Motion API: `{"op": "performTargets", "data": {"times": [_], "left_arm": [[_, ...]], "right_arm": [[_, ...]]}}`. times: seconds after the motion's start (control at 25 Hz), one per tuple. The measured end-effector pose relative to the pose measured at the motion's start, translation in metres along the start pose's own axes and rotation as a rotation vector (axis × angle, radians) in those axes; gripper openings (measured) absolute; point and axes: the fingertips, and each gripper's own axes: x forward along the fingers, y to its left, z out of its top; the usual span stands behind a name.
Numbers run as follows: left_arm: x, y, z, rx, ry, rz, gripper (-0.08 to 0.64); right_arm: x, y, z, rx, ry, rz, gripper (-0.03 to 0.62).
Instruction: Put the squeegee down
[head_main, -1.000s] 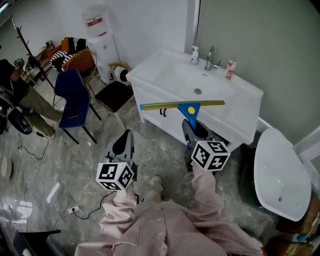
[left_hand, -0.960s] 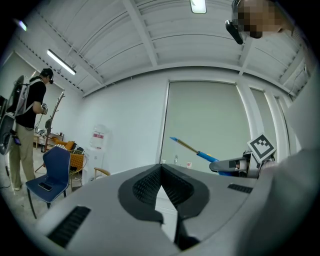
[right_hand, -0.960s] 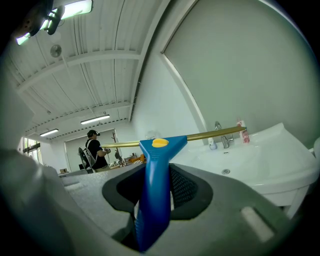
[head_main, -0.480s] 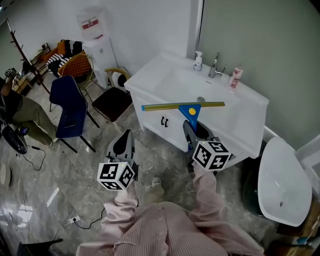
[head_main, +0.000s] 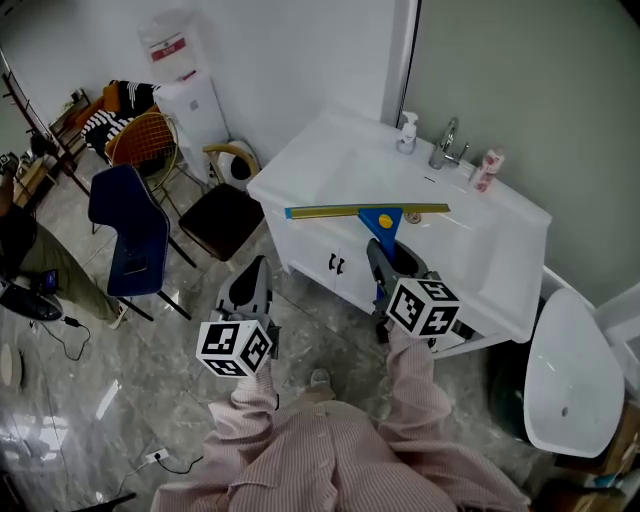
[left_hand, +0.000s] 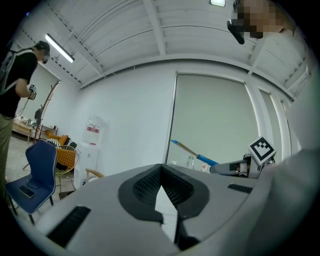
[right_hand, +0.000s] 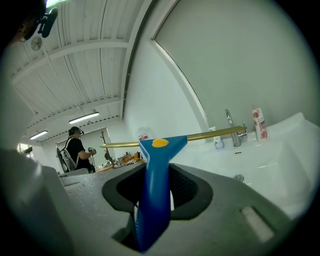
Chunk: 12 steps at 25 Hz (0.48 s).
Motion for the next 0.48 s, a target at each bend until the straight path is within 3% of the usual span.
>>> {"op": "performTargets", "data": {"times": [0.48], "left_arm": [[0.074, 0.049, 0.007, 0.004, 0.01, -0.043, 0.002]], "right_arm": [[0.08, -0.017, 0.012, 0.009, 0.006, -0.033, 0.13]]}}
